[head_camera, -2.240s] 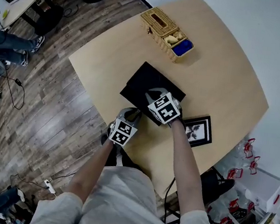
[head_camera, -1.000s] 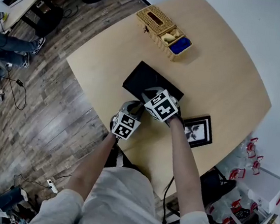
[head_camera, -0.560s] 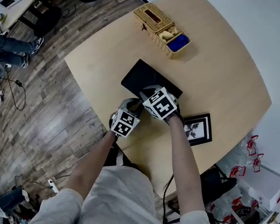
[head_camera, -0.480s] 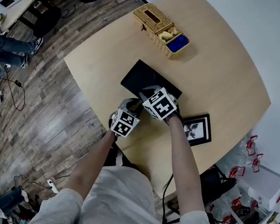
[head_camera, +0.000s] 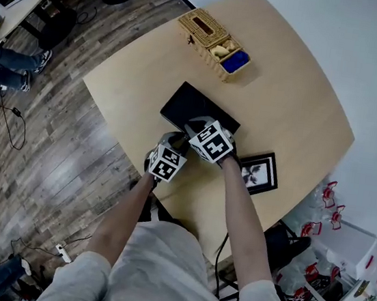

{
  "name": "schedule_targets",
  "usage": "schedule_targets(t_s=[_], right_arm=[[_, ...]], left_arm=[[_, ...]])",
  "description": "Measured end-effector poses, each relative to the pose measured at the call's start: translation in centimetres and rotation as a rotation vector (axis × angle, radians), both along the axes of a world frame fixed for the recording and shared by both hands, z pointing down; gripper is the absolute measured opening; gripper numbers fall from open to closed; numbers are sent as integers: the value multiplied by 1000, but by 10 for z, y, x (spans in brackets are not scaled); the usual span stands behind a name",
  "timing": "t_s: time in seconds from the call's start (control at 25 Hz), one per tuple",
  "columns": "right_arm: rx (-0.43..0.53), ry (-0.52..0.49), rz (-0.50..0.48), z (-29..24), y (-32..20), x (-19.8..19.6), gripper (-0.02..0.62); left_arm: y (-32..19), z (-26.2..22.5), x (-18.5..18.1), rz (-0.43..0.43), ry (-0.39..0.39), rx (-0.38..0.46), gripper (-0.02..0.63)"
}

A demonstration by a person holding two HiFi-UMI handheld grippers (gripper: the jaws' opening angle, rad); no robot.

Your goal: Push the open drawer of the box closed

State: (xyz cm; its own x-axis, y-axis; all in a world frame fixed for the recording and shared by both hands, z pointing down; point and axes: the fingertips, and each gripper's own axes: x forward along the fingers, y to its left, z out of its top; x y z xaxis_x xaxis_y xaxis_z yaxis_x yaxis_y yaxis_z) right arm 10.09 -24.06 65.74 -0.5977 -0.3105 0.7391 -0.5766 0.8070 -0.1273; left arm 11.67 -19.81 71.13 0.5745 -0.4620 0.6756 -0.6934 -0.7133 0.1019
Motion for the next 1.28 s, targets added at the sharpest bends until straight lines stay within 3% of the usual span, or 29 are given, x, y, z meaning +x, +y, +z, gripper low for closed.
schedule_targets(t_s=[0.28, 0.6, 1.04, 1.28], right_arm=[[98, 38, 144, -11, 5, 16, 2], [104, -83, 426, -34, 46, 13, 2], [127, -139, 746, -46, 110, 6, 2], [180, -153, 840, -57, 139, -8, 2]], left_arm=[[10, -11, -12, -32, 52, -13, 156], [25, -36, -47, -55, 90, 19, 155], [52, -74, -78, 1, 148, 81, 155], [64, -103, -100, 4, 203, 102, 155]])
